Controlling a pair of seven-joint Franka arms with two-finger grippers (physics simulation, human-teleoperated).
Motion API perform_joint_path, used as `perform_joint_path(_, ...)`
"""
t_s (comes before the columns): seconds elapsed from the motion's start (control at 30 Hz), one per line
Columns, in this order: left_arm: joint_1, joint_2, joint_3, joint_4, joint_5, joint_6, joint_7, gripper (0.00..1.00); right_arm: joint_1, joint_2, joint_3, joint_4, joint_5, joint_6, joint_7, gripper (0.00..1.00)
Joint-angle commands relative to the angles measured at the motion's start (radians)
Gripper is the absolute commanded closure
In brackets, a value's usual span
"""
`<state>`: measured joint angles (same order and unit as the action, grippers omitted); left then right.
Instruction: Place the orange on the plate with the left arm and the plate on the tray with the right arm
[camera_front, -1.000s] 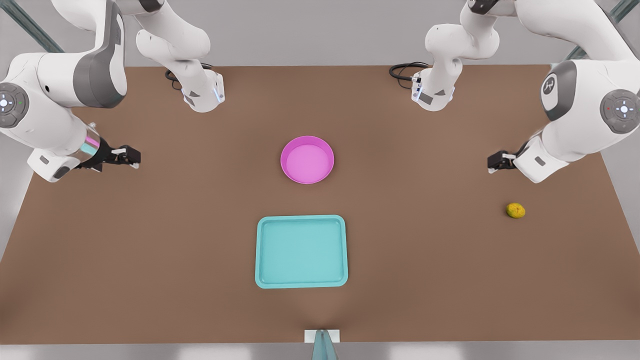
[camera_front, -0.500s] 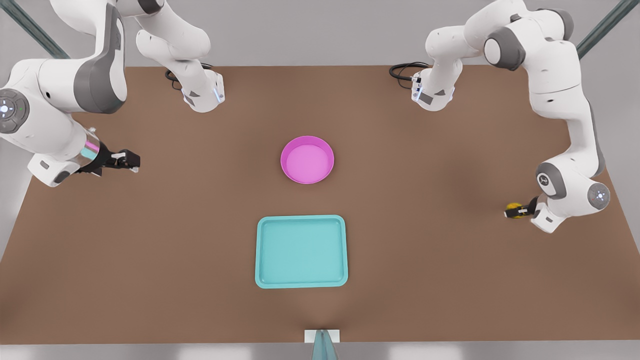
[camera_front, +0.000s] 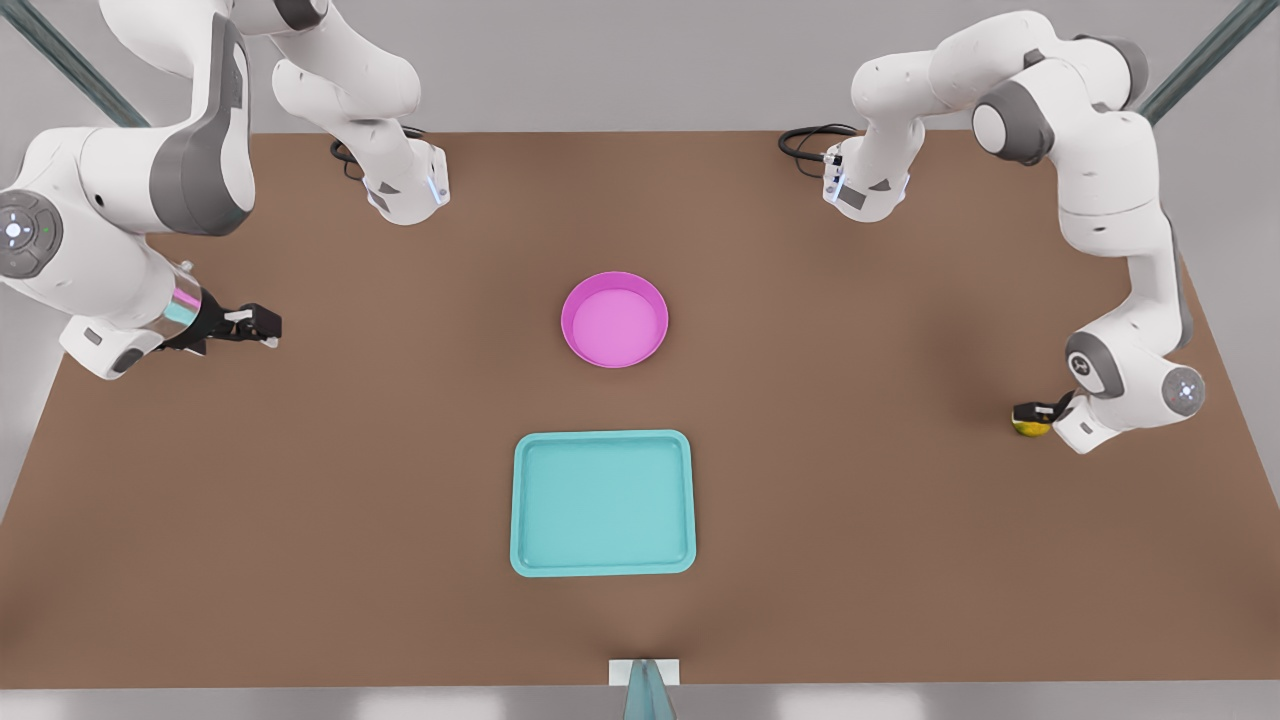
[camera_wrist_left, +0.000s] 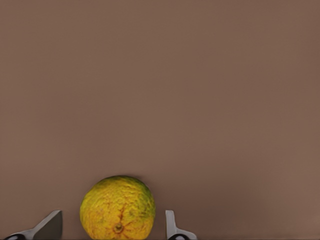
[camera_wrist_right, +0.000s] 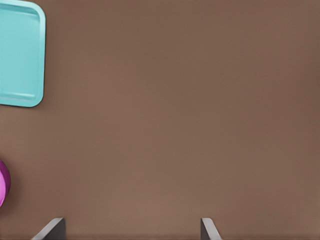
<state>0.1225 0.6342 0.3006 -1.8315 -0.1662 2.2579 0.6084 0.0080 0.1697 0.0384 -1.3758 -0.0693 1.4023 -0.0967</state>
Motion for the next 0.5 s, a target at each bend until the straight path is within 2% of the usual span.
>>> perform_joint_path(0.0, -0.001, 0.012, 0.000, 0.001, 0.001, 0.011, 0.234, 0.00, 0.000, -0.001, 0.000, 0.000, 0.002, -0.002, -0.008, 0.00)
perform_joint_path(0.3, -0.001, 0.042, -0.006, 0.003, -0.012, 0.042, 0.218, 0.00, -0.003, 0.001, -0.002, -0.002, 0.002, -0.002, -0.008, 0.00)
perform_joint_path(0.33, -0.001, 0.041, -0.006, 0.001, -0.012, 0.042, 0.218, 0.10, -0.003, 0.004, -0.002, -0.002, 0.002, -0.002, -0.009, 0.00)
perform_joint_path(0.37, -0.003, 0.039, -0.006, 0.003, -0.010, 0.038, 0.218, 0.31, -0.003, 0.004, -0.002, 0.000, 0.002, 0.000, -0.009, 0.00)
perform_joint_path(0.43, -0.003, 0.033, -0.006, 0.003, -0.012, 0.035, 0.218, 0.33, -0.003, 0.004, -0.005, -0.002, 0.002, 0.001, -0.011, 0.00)
perform_joint_path(0.47, -0.001, 0.032, -0.006, 0.003, -0.010, 0.038, 0.218, 0.37, -0.003, 0.004, -0.005, -0.002, 0.002, 0.001, -0.011, 0.00)
